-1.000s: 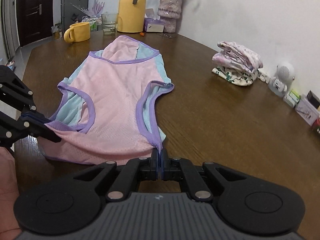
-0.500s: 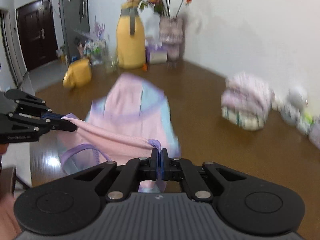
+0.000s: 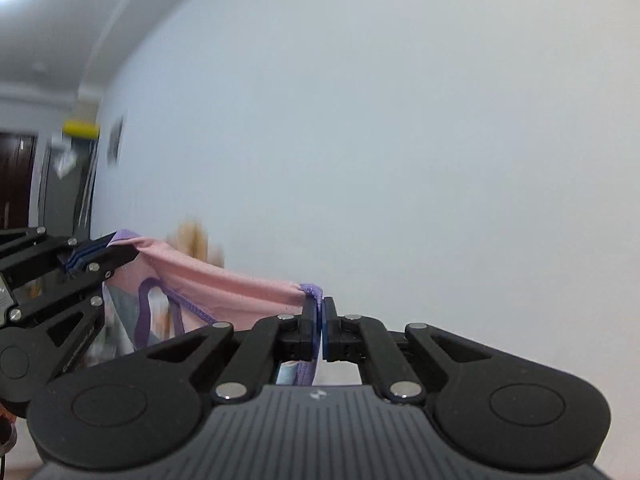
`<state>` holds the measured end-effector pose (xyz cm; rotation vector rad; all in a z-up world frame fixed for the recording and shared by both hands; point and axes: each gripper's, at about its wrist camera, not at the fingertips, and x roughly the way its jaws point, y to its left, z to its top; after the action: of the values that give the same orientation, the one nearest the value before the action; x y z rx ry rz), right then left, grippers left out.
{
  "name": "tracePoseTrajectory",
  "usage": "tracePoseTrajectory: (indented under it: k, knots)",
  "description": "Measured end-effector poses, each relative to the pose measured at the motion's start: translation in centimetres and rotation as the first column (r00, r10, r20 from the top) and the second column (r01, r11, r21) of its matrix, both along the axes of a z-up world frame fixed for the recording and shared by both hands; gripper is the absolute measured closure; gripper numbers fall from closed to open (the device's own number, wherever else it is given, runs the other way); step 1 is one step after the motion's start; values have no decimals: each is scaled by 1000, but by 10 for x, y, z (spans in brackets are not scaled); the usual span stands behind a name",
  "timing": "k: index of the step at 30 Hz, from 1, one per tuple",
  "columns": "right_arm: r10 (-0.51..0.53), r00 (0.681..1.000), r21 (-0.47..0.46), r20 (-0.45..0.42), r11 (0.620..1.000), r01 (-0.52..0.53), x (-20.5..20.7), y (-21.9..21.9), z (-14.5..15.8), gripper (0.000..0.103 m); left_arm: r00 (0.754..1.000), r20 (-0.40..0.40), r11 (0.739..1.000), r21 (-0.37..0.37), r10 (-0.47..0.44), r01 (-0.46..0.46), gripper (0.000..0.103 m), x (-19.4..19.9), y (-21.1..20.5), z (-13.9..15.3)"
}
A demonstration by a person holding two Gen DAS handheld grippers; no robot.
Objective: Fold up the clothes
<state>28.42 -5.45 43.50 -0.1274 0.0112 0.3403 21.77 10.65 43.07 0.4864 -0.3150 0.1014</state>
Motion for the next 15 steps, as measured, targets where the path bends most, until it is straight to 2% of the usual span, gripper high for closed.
tracePoseTrajectory:
  k: [2,3,5,8,10,12,13,14,15]
  knots:
    - [-5,996,7,88,1000,4,-20,-2,25,101,999,40,999,38,-14,12,102,-22,-4,9]
    - [-1,994,-10,106,1000,3,-30,-6,23,101,998,50,998,58,-26,23,102,-33,-6,10]
    - [5,990,-44,138,999,1,-49,-14,18,101,998,16,995,86,-55,53,102,-54,-10,-1]
    - [9,992,-90,125,996,2,-69,-32,-9,102,993,-79,987,129,-83,93,102,-84,-20,-33]
    - [16,998,-146,65,989,-6,-82,-47,-48,102,981,-157,979,154,-111,135,102,-105,-30,-66]
    - [20,1000,-201,4,979,-19,-96,-62,-88,102,953,-254,968,144,-163,204,102,-131,-41,-107]
    - [22,999,-232,-36,972,-30,-105,-69,-115,102,925,-318,959,120,-209,258,102,-147,-46,-133]
    - [24,996,-261,-81,964,-45,-114,-77,-142,102,887,-385,947,87,-255,310,102,-162,-51,-158]
    - [38,988,-278,-149,957,-78,-128,-85,-172,102,832,-465,932,37,-303,360,102,-175,-55,-184]
